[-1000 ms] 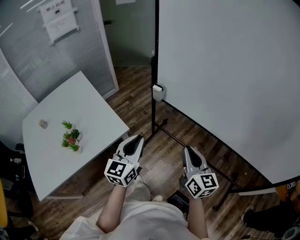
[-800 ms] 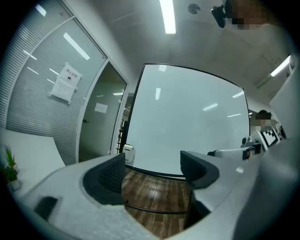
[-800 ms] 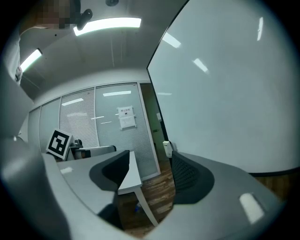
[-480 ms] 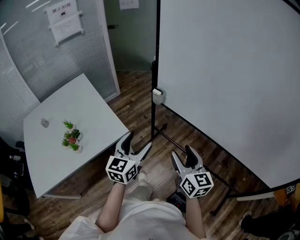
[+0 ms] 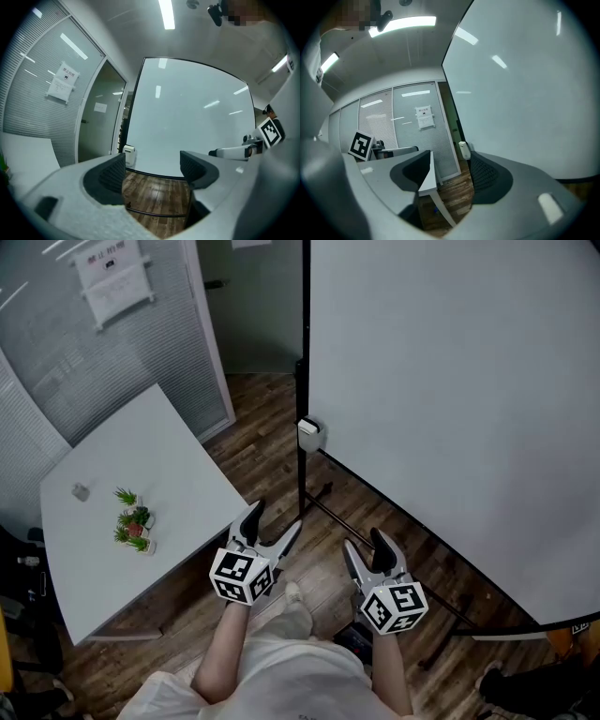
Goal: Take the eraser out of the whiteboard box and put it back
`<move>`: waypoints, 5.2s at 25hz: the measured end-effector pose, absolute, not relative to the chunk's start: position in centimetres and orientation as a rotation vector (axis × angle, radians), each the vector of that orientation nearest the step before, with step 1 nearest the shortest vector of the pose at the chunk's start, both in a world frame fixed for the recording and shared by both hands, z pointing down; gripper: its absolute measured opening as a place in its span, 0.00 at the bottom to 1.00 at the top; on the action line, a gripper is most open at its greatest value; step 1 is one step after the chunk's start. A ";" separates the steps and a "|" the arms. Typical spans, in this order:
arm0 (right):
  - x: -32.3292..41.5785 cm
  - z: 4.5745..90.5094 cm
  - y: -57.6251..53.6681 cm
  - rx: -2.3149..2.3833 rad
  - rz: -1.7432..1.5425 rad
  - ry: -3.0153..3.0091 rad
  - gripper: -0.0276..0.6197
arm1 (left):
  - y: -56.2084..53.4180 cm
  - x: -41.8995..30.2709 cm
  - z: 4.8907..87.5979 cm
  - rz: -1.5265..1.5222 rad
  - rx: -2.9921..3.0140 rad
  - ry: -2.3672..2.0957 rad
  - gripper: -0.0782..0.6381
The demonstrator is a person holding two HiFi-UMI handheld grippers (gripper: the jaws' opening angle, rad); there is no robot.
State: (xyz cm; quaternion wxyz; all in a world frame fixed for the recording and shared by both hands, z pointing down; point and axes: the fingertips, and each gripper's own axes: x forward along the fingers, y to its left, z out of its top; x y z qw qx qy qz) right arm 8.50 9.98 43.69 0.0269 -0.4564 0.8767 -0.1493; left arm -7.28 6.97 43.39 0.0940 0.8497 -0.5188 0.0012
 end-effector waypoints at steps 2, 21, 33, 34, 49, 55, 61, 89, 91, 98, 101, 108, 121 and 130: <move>8.5 44.1 8.2 -1.414 -0.474 2.714 0.46 | 5.2 -7.1 43.8 0.006 2.517 -1.529 0.60; 2.5 45.2 -10.1 -1.450 -0.513 2.764 0.45 | -15.0 -8.5 45.3 0.034 2.583 -1.381 0.59; 1.8 44.9 -12.6 -1.499 -0.480 2.752 0.44 | -18.1 -8.2 46.6 0.090 2.618 -1.315 0.59; 1.7 44.8 -12.7 -1.493 -0.478 2.753 0.44 | -18.1 -8.4 46.7 0.094 2.614 -1.319 0.59; 2.6 46.0 -14.2 -1.443 -0.505 2.759 0.43 | -19.6 -6.8 47.1 0.168 2.635 -1.350 0.59; 2.4 46.1 -14.6 -1.411 -0.504 2.783 0.43 | -20.4 -6.5 47.4 0.187 2.626 -1.370 0.58; 2.6 46.3 -15.2 -1.385 -0.538 2.779 0.43 | -21.3 -6.2 47.9 0.205 2.613 -1.374 0.57; 2.2 46.7 -16.2 -1.301 -0.594 2.786 0.43 | -23.6 -4.3 49.7 0.326 2.662 -1.381 0.54; 2.1 46.7 -16.2 -1.299 -0.594 2.788 0.43 | -23.7 -4.3 49.6 0.326 2.664 -1.381 0.54; 2.4 47.1 -16.5 -1.316 -0.600 2.789 0.42 | -24.0 -4.4 50.1 0.338 2.669 -1.389 0.53; 2.4 47.1 -16.4 -1.320 -0.603 2.787 0.42 | -24.0 -4.4 50.1 0.348 2.683 -1.394 0.53; 2.5 47.1 -16.6 -1.327 -0.607 2.783 0.42 | -24.0 -4.2 49.9 0.351 2.698 -1.388 0.52; 2.9 47.3 -16.6 -1.338 -0.608 2.780 0.41 | -24.0 -4.1 49.9 0.330 2.704 -1.392 0.49; 3.3 47.3 -16.7 -1.353 -0.613 2.768 0.39 | -24.0 -4.1 49.8 0.332 2.702 -1.396 0.49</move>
